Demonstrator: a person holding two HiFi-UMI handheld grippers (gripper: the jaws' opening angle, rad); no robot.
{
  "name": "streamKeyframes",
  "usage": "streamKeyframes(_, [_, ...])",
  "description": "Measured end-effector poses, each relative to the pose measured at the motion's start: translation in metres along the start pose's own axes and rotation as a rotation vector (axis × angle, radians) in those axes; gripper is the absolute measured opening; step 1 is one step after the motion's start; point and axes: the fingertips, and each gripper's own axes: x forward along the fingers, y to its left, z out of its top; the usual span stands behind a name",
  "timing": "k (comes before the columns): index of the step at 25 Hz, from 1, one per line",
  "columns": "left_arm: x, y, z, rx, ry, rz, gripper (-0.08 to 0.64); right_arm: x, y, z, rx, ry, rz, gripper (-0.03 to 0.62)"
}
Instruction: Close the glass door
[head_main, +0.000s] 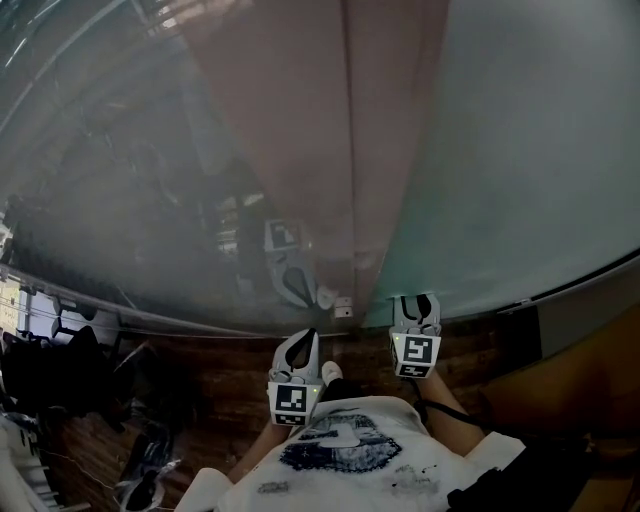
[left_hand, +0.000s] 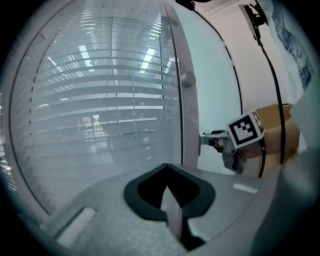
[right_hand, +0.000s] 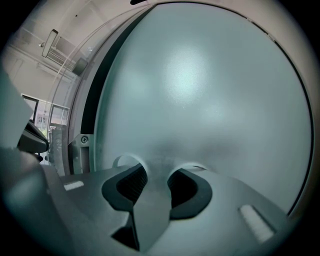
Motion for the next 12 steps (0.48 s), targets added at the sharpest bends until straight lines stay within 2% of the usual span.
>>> streamKeyframes(7, [-0.018, -0.013, -0.002, 0.015, -0.002, 0.039, 0.002, 0.004, -0.001, -0.008, -0.001, 0.002, -0.002, 0.130])
streamKeyframes(12, [-0.042, -0.025, -0.004, 0.019, 0.003, 0.086, 0.002, 0.007, 0.000, 0.000, 0.002, -0.005, 0.008, 0.130])
